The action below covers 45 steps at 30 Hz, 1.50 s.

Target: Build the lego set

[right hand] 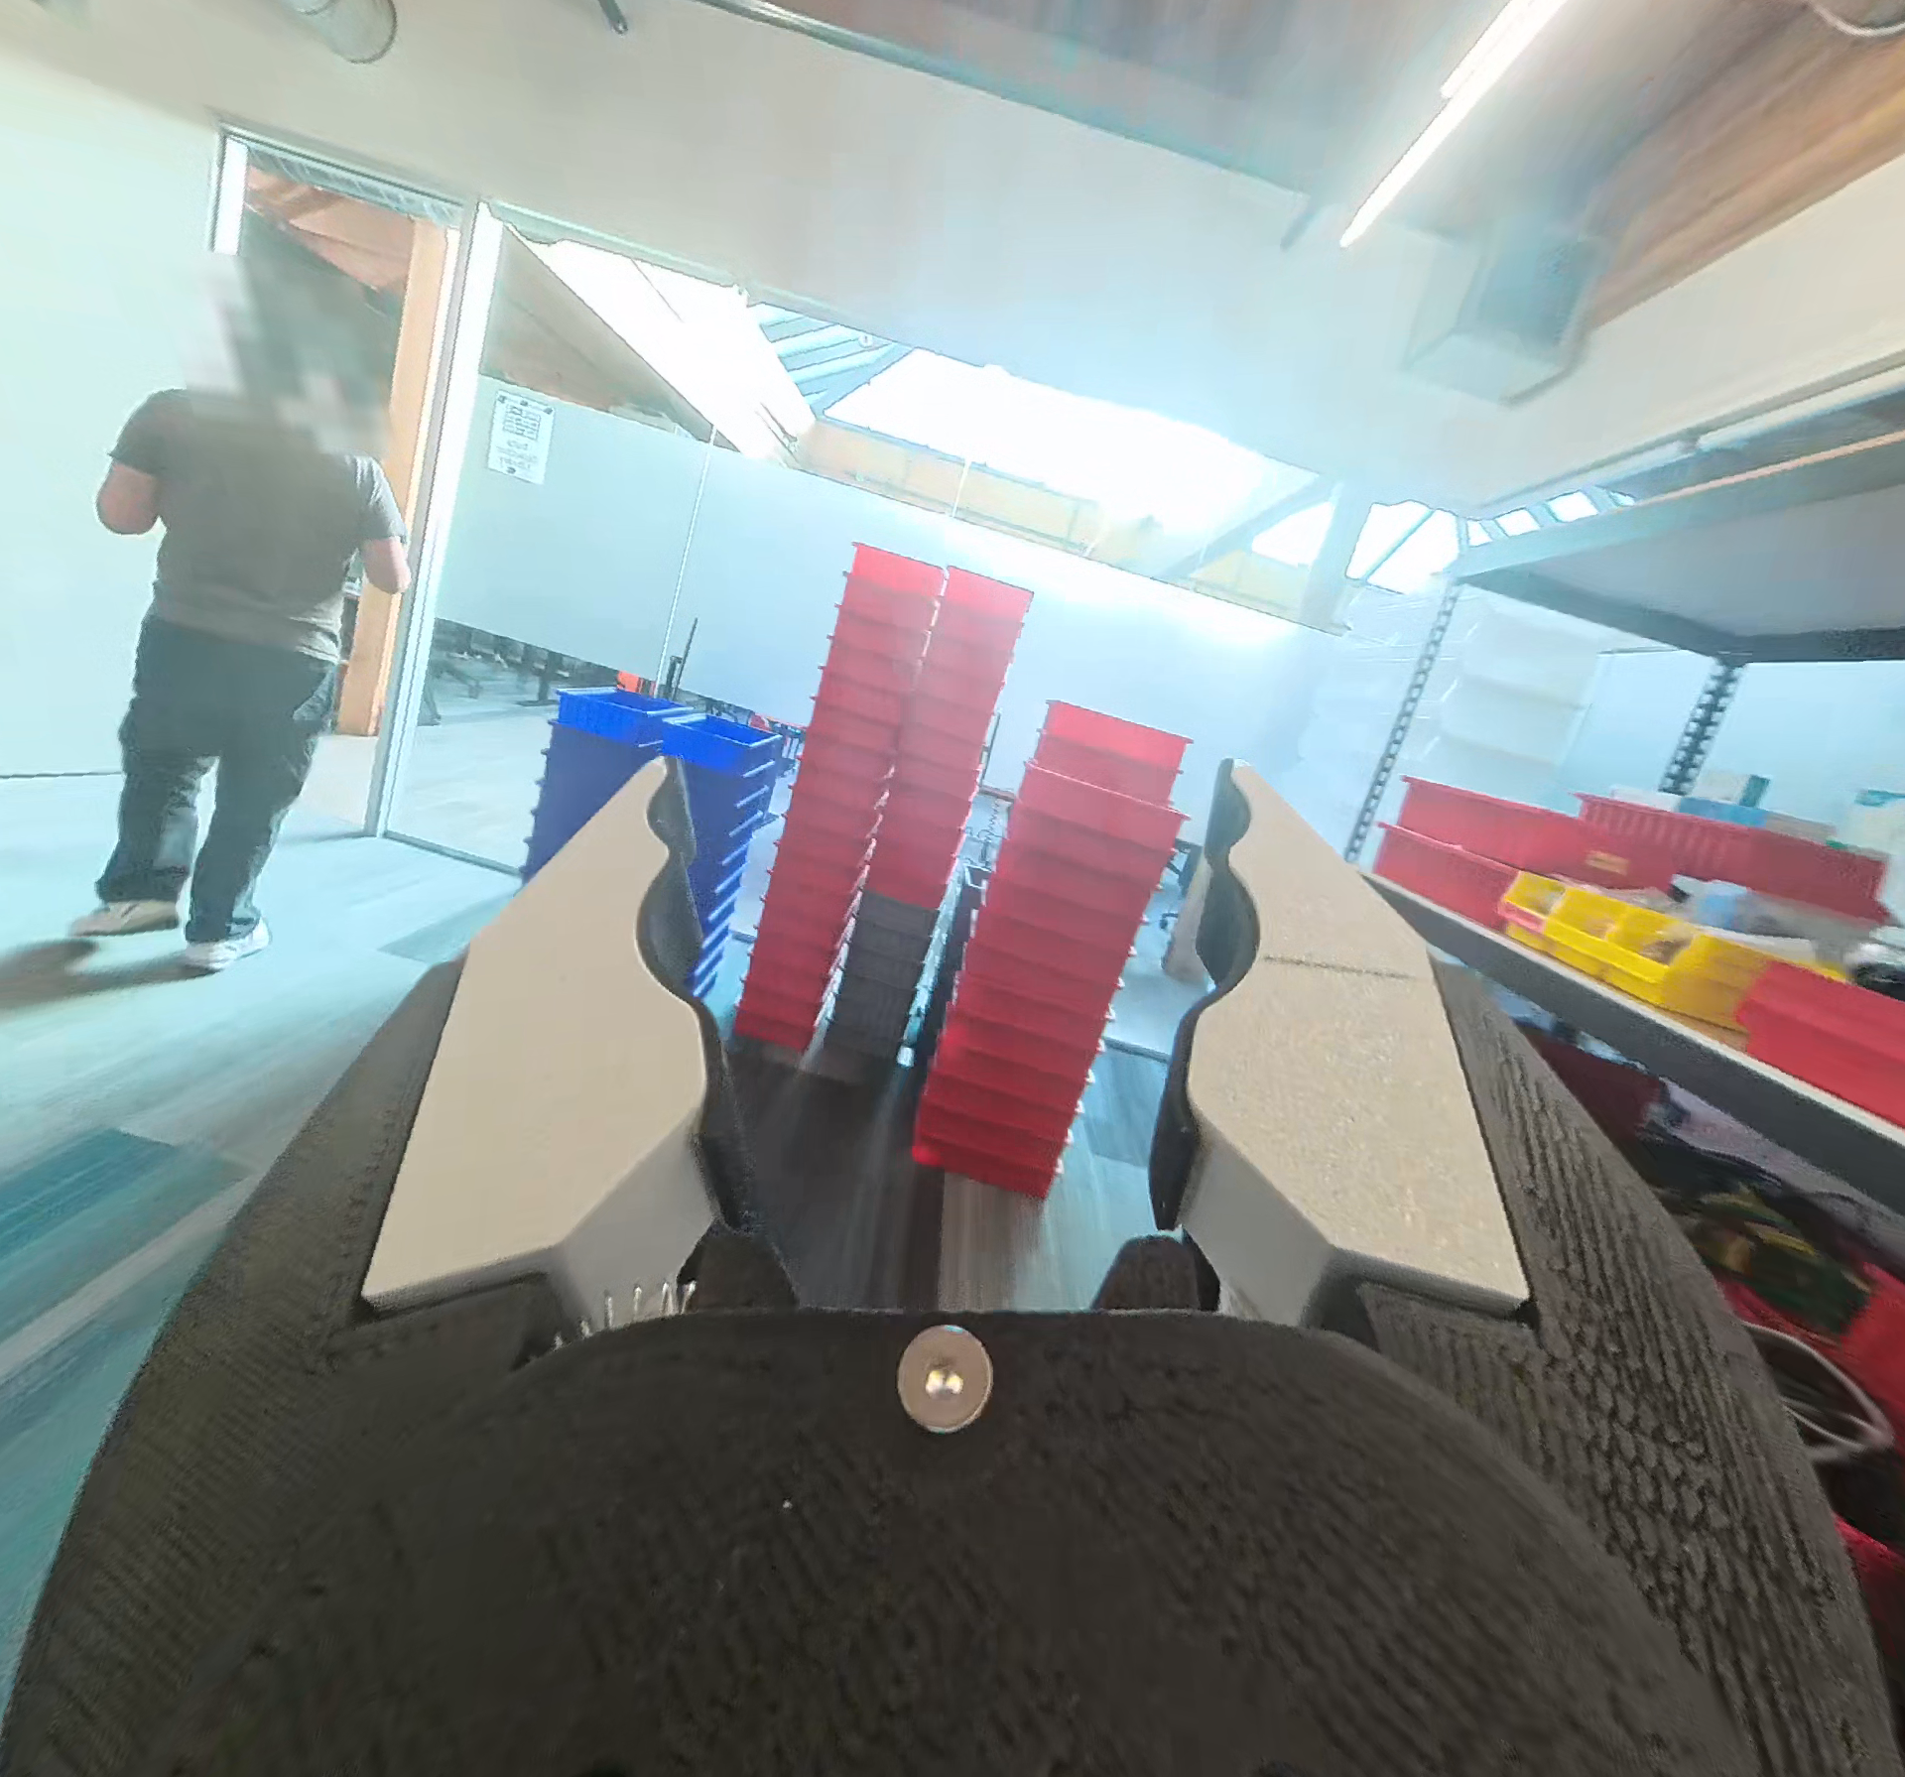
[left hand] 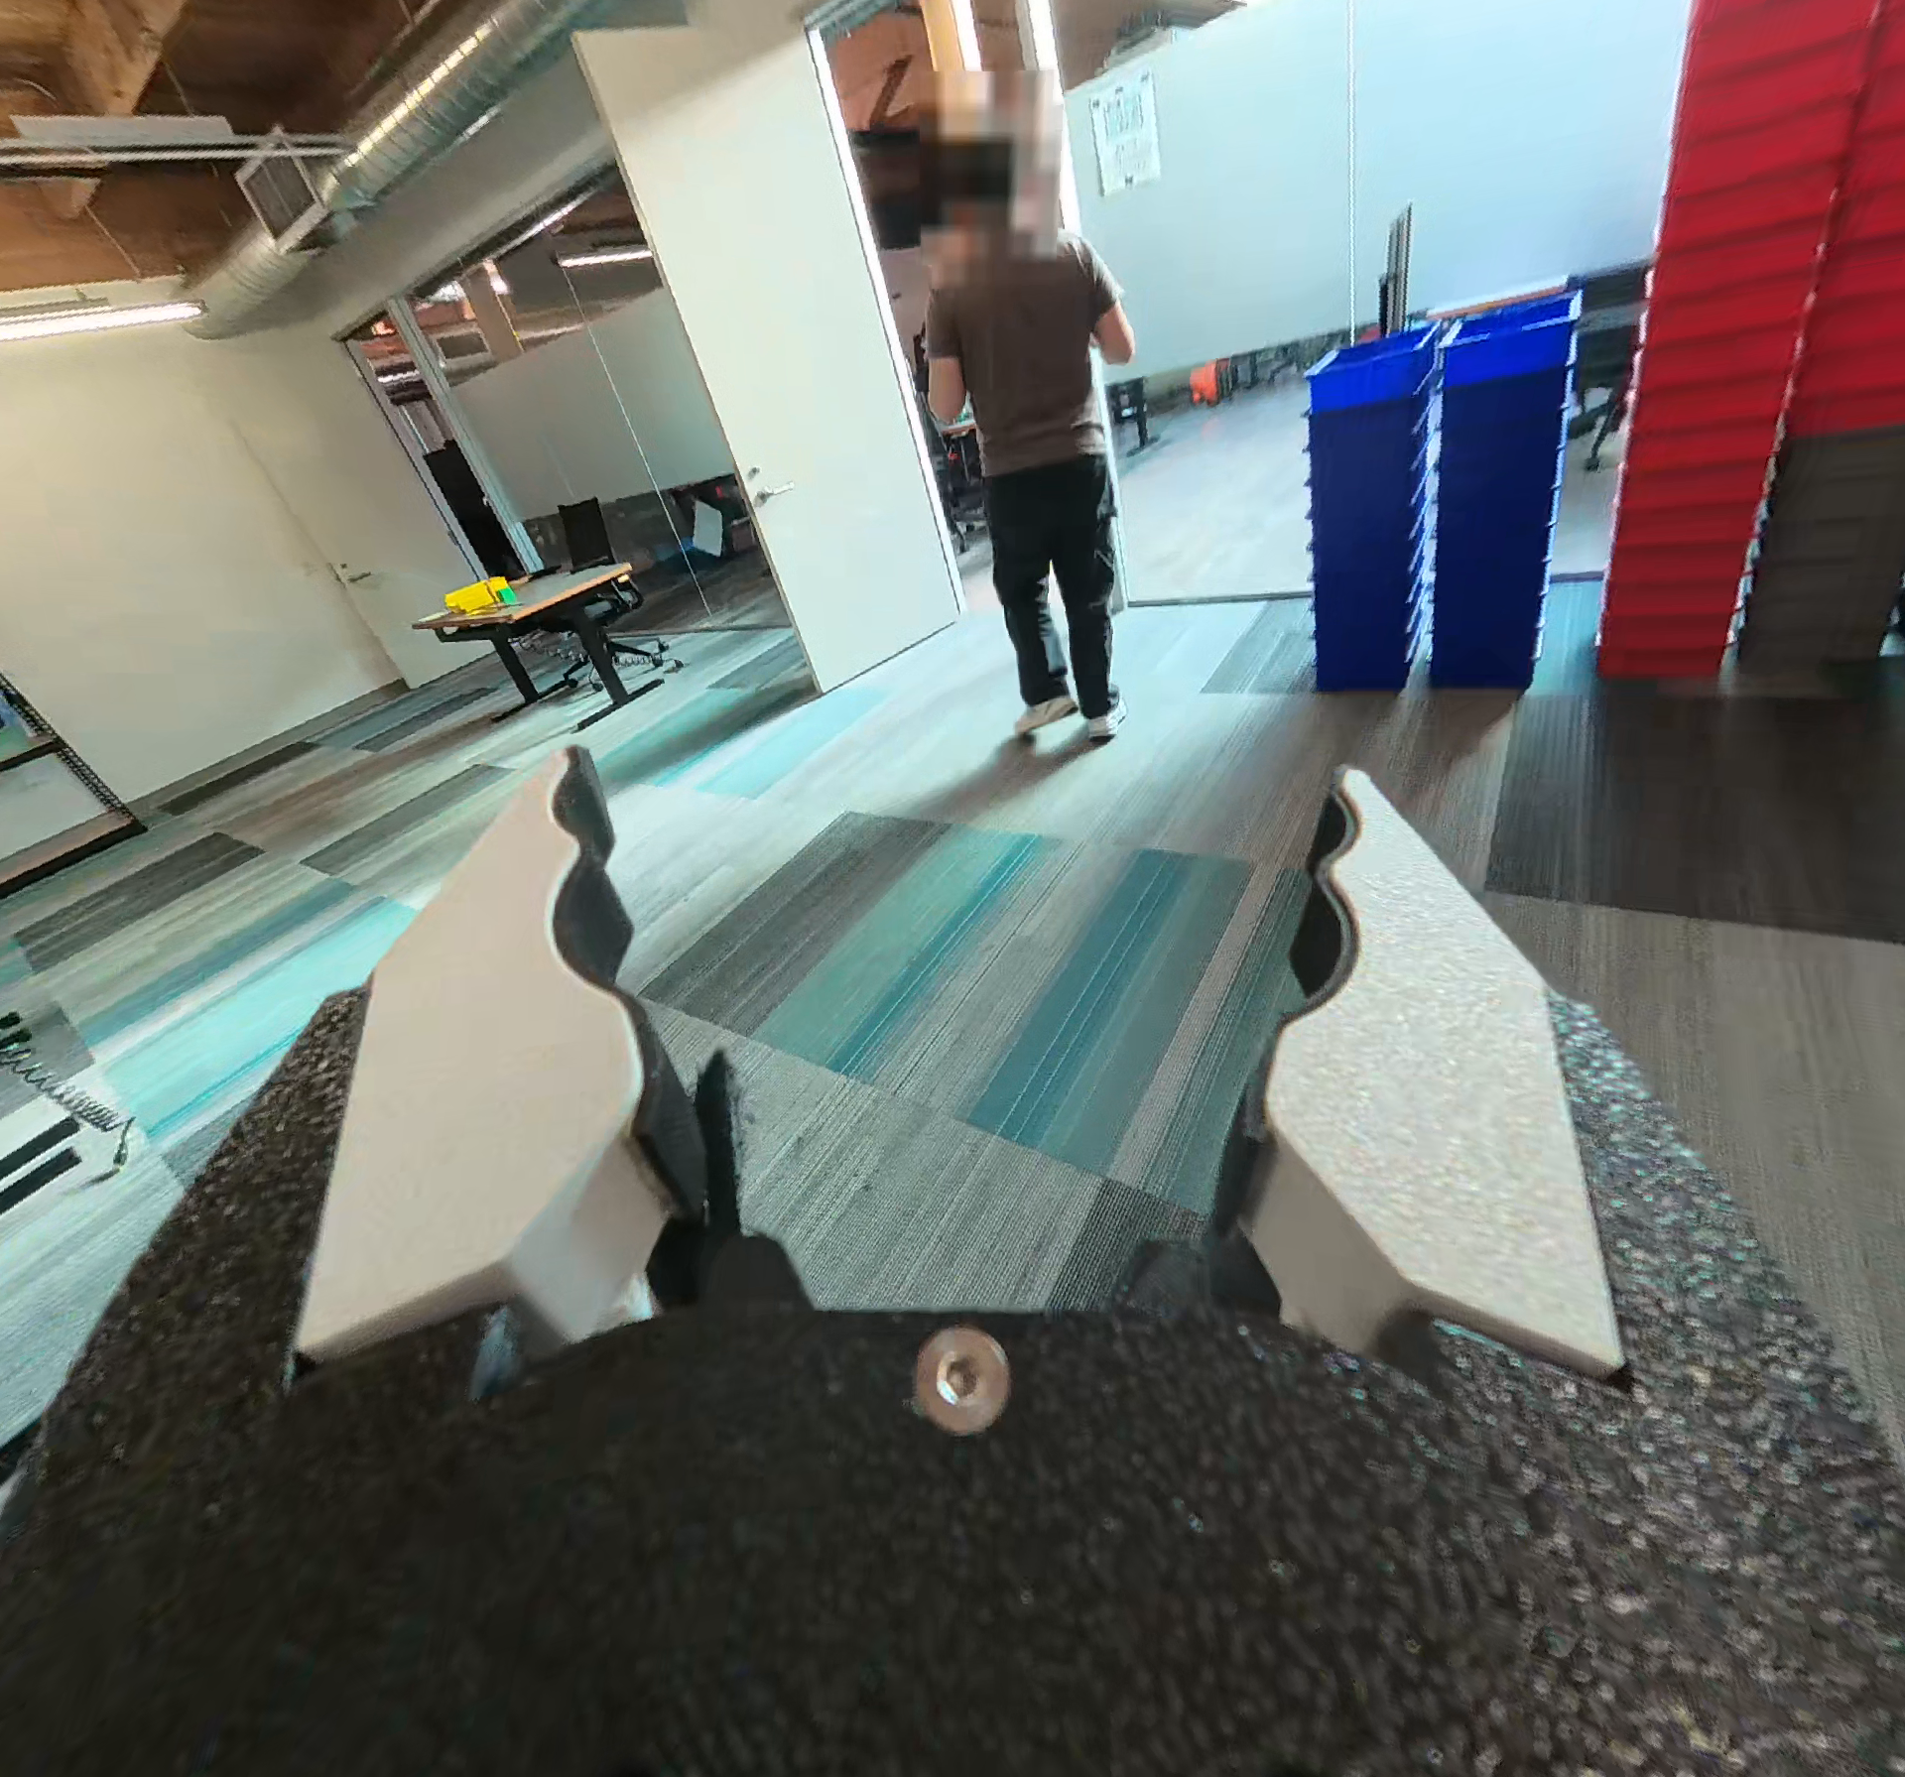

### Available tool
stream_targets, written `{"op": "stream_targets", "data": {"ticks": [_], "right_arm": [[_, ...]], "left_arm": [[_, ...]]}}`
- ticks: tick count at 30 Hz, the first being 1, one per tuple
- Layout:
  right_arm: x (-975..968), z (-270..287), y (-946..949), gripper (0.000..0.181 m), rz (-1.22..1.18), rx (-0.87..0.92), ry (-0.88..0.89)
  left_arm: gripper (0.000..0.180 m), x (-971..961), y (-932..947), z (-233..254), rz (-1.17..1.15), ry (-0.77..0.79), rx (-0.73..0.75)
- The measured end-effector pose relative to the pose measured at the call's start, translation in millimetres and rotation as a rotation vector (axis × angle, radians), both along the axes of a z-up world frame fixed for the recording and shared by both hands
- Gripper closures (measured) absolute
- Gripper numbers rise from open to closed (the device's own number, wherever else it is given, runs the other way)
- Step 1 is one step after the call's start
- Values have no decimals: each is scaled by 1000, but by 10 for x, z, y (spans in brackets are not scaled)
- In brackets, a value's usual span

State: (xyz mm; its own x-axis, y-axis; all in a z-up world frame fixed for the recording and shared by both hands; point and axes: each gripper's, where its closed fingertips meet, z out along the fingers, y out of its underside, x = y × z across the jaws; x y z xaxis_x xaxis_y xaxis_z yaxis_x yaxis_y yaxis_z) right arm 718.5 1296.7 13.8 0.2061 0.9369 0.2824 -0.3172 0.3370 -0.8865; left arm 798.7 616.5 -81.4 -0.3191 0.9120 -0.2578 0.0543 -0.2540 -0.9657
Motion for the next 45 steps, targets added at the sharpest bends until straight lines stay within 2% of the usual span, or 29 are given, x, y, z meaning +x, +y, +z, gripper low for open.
{"op": "stream_targets", "data": {"ticks": [5,9,12,16,21,24,29,32,36,38,42,45], "right_arm": [[-1733,42,-498,77,88,-46,51],[-3249,287,-1253,64,266,-101,49],[-4246,327,-2051,63,379,-76,35],[-5407,167,-3305,55,517,14,9],[-6628,-87,-4673,48,563,107,20],[-7364,-77,-5367,48,549,104,51],[-8580,-19,-6462,47,563,126,-15],[-9240,-324,-6923,48,560,160,-119],[-10144,-879,-7311,52,544,191,-273],[-10629,-1024,-7514,54,541,185,-294],[-11750,-993,-8002,56,532,149,-256],[-12668,-811,-8539,56,571,126,-265]], "left_arm": [[42,-1180,-524,-137,90,-61,17],[32,-1863,-1055,66,202,-44,14],[28,-2108,-1486,87,331,-54,-7],[23,-2167,-2217,-225,558,-87,57],[22,-2298,-3262,-558,794,12,171],[23,-2703,-3968,-524,868,70,209],[22,-4256,-5027,-136,774,47,143],[23,-5467,-5459,-57,653,-17,80],[24,-7016,-5918,-206,507,-75,44],[24,-7707,-6151,-336,465,-88,42],[27,-8914,-6674,-603,433,-152,69],[34,-9720,-7117,-549,439,-156,103]]}}
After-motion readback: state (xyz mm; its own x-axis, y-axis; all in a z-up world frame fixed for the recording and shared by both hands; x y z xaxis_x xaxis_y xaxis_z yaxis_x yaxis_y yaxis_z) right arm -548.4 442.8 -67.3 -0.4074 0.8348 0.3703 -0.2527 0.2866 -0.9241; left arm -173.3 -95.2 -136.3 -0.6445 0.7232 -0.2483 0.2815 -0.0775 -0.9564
